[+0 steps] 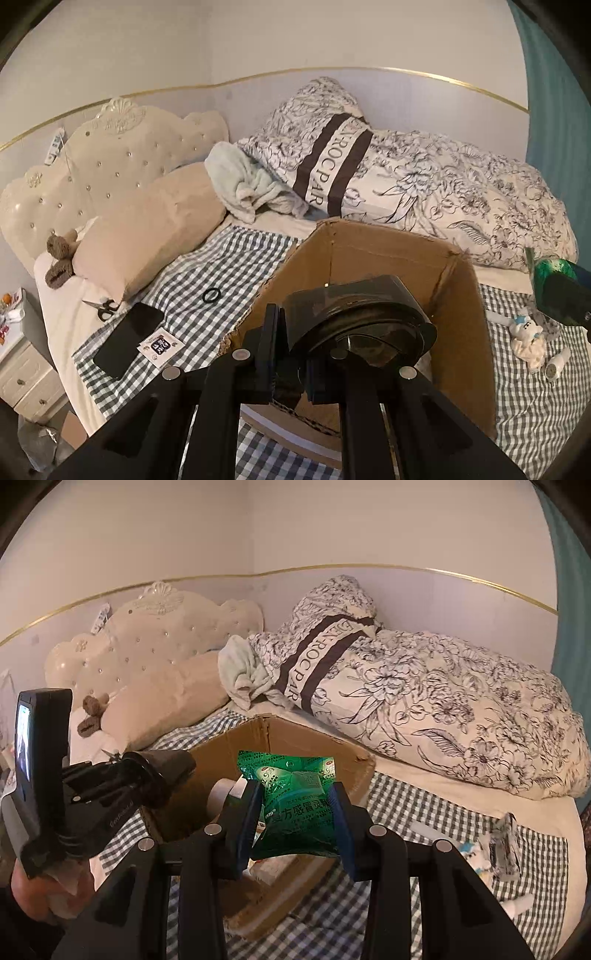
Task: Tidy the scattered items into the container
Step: 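Carry the black cup and green packet with both tools over the cardboard box, then open the left tool to drop the black cup while the right releases the green packet, then withdraw both tools from the box toward the remaining items on the bed, then grasp the white plush toy with the left tool while the right grasps the white plastic tube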
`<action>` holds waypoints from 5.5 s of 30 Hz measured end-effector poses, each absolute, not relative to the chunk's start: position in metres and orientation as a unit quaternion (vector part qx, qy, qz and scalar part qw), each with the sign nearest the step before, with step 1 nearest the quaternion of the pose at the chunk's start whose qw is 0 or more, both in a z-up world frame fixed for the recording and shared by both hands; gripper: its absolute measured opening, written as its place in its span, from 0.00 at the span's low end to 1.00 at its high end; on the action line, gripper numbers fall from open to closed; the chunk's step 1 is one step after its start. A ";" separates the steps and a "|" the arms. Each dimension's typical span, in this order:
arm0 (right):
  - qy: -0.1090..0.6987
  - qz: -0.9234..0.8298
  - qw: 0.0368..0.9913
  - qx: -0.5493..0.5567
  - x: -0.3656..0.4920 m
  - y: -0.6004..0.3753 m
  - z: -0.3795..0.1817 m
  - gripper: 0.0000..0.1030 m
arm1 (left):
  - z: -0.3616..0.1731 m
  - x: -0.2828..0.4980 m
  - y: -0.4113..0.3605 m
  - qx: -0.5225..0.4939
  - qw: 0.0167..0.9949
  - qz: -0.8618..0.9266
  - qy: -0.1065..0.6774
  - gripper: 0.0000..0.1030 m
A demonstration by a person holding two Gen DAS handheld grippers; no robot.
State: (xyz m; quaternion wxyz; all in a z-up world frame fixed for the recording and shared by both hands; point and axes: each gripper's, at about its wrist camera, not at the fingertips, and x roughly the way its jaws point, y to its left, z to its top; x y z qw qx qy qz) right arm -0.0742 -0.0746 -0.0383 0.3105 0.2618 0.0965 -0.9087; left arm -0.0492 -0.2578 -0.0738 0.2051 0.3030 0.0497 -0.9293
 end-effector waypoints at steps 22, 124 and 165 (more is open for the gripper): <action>0.147 -0.878 0.300 0.341 -0.160 -0.142 -0.096 0.36 | -0.114 -0.106 -0.271 0.368 0.180 -0.909 0.077 0.11; 0.003 -0.955 0.053 0.293 -0.051 0.191 -0.096 1.00 | -0.073 -0.115 -0.053 0.283 0.047 -0.956 0.060 1.00; -0.028 -0.926 -0.045 0.374 -0.159 0.213 -0.212 1.00 | -0.208 -0.254 0.068 0.400 -0.091 -0.912 0.006 1.00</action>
